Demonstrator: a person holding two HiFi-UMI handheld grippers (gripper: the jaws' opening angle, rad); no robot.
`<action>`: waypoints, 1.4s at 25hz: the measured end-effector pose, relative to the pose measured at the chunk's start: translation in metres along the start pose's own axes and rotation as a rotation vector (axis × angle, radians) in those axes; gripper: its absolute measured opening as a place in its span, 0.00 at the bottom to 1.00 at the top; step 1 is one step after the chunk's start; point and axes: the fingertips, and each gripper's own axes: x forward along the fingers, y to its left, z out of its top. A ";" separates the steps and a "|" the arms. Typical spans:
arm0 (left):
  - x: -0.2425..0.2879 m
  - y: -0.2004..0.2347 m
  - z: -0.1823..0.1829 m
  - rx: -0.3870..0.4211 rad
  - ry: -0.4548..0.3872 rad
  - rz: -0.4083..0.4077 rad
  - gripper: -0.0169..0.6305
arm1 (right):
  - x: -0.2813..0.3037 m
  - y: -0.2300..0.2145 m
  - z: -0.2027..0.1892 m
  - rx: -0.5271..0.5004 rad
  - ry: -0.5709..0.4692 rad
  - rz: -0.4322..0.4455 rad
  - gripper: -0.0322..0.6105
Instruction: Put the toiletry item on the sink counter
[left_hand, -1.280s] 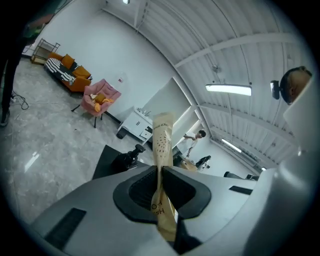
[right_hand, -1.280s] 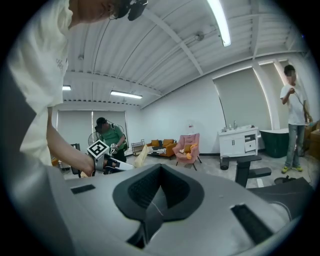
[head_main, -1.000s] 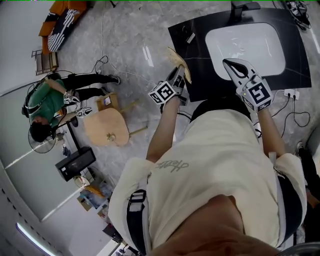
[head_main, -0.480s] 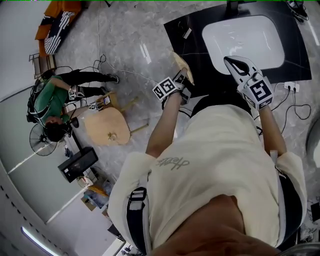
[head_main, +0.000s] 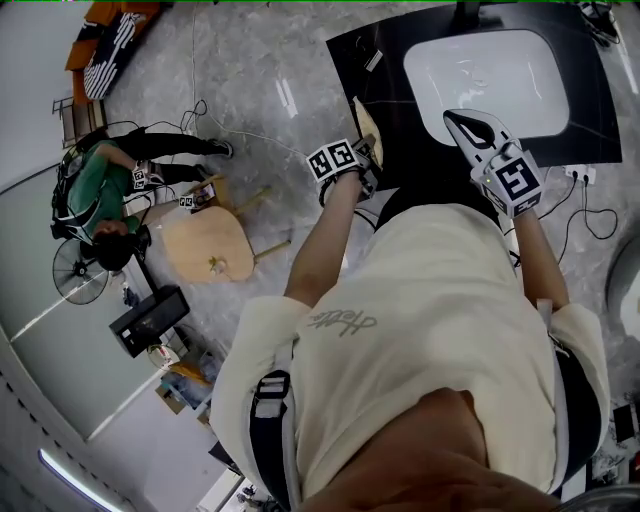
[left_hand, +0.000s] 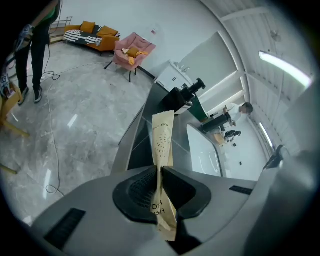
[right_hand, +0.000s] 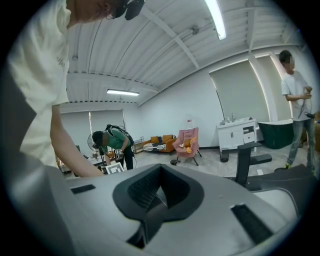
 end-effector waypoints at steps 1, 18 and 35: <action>0.002 0.003 -0.001 0.002 0.011 0.017 0.09 | 0.000 0.000 0.000 -0.001 0.000 0.001 0.04; 0.015 0.002 0.007 -0.009 -0.015 0.041 0.23 | 0.010 -0.023 0.002 0.031 0.005 0.006 0.04; -0.075 -0.100 0.073 0.316 -0.341 -0.161 0.24 | 0.008 0.000 0.029 -0.063 -0.008 0.024 0.04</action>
